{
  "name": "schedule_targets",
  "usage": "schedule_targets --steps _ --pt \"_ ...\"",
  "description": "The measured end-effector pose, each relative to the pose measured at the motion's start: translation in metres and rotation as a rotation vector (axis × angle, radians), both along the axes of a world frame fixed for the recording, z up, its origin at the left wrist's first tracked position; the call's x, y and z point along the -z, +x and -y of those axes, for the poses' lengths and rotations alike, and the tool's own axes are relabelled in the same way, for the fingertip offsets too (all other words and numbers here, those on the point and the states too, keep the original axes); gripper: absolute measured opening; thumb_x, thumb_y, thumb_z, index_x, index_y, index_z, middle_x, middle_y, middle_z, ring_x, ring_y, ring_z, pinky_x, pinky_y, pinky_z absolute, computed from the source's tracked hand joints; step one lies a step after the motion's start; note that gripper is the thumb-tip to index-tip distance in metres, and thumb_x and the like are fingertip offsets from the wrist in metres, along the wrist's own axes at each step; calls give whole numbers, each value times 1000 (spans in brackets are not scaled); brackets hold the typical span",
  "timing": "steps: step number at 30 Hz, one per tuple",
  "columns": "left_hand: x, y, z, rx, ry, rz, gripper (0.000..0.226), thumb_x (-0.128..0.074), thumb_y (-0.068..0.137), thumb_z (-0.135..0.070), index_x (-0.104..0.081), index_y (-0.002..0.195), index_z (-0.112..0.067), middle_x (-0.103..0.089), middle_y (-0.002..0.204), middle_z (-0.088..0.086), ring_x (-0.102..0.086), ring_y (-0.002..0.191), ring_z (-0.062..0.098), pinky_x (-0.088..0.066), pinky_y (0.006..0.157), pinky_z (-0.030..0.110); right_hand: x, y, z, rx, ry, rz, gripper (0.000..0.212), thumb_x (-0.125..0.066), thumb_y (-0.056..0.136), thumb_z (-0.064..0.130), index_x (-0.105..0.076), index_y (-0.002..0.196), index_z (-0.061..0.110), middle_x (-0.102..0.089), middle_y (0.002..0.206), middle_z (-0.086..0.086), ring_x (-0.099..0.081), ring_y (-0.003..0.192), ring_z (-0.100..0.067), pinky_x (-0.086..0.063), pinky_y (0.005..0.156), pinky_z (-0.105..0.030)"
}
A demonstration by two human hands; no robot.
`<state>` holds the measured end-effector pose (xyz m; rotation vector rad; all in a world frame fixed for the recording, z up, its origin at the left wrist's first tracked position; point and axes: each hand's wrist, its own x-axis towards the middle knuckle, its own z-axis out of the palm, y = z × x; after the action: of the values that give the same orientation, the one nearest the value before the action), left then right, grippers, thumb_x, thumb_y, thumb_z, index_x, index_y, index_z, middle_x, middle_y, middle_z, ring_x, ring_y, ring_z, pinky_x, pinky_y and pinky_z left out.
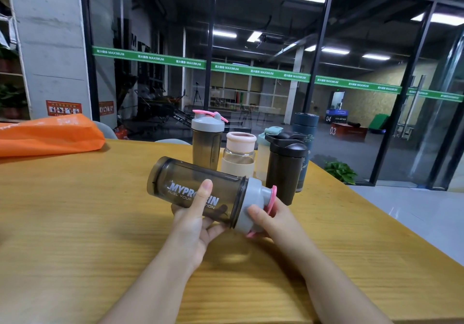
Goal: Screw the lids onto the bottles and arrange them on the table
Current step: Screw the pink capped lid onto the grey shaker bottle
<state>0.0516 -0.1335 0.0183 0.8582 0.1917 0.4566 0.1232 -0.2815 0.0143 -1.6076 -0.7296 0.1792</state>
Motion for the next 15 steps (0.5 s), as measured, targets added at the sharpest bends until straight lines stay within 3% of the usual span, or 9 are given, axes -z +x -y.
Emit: schedule_targets --steps 3,6,8,15 --pt "0 0 1 15 19 39 55 -73 60 -34 -55 111 -26 -74 103 10 -68 101 34 -52 88 56 -3 -1 -1 12 -13 -112 50 -62 70 52 -62 103 14 -70 75 -7 -66 59 -19 -56 57 -30" --pt "1 -1 2 24 61 62 75 -76 57 -33 -47 126 -28 -73 111 6 -68 104 31 -52 89 57 -5 -1 -2 -14 -56 -266 71 -59 70 70 -64 105 9 -70 69 -10 -67 59 -26 -56 57 -31" --pt "2 -1 2 18 79 73 83 -76 57 -33 -42 132 -28 -71 114 4 -68 104 28 -54 85 53 -5 0 -2 -54 -60 -326 75 -49 63 70 -65 103 9 -71 69 -10 -67 59 -27 -56 54 -28" --pt "1 1 1 -27 -20 50 71 -76 57 -31 -47 121 -32 -70 115 6 -67 103 31 -55 83 54 -4 1 -2 -55 -137 -303 101 -42 49 83 -64 110 5 -71 77 -15 -69 70 -29 -55 52 -26"
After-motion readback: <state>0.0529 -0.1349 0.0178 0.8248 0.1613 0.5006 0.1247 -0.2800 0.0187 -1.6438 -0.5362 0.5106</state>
